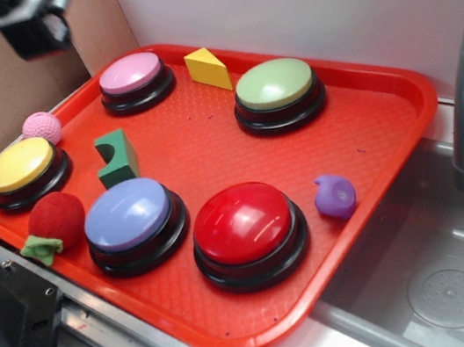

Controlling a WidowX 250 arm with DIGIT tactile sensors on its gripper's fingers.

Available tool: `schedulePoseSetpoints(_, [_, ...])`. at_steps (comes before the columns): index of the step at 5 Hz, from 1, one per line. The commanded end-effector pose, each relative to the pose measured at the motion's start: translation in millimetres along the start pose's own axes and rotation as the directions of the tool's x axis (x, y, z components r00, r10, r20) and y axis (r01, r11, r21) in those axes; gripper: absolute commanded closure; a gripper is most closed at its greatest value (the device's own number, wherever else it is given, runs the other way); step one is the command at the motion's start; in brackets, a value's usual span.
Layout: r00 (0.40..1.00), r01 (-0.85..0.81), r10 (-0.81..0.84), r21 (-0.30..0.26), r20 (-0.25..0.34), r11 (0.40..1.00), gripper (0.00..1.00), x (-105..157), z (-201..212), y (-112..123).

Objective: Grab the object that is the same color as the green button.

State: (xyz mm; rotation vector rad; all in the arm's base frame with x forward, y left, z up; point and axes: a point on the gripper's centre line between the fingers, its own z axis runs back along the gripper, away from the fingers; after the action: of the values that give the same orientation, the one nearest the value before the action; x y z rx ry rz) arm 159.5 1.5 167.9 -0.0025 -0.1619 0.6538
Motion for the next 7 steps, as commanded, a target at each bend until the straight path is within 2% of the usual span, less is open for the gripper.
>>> schedulePoseSetpoints(1, [0.954, -0.283, 0.278, 0.024, 0.113, 0.959, 0.00, 32.6, -57.9, -1.4])
schedulePoseSetpoints(2, [0.939, -0.326, 0.316, 0.060, 0.132, 0.943, 0.00, 49.7, -88.2, 0.4])
schedulePoseSetpoints(4, [0.933, -0.345, 0.334, 0.067, 0.132, 0.936, 0.00, 65.9, -132.2, 4.9])
schedulePoseSetpoints(6, [0.940, -0.334, 0.330, 0.036, 0.088, 0.942, 0.00, 68.3, -159.7, 1.3])
schedulePoseSetpoints(7, [0.946, -0.317, 0.314, 0.033, 0.076, 0.948, 1.00, 68.8, -157.8, 0.2])
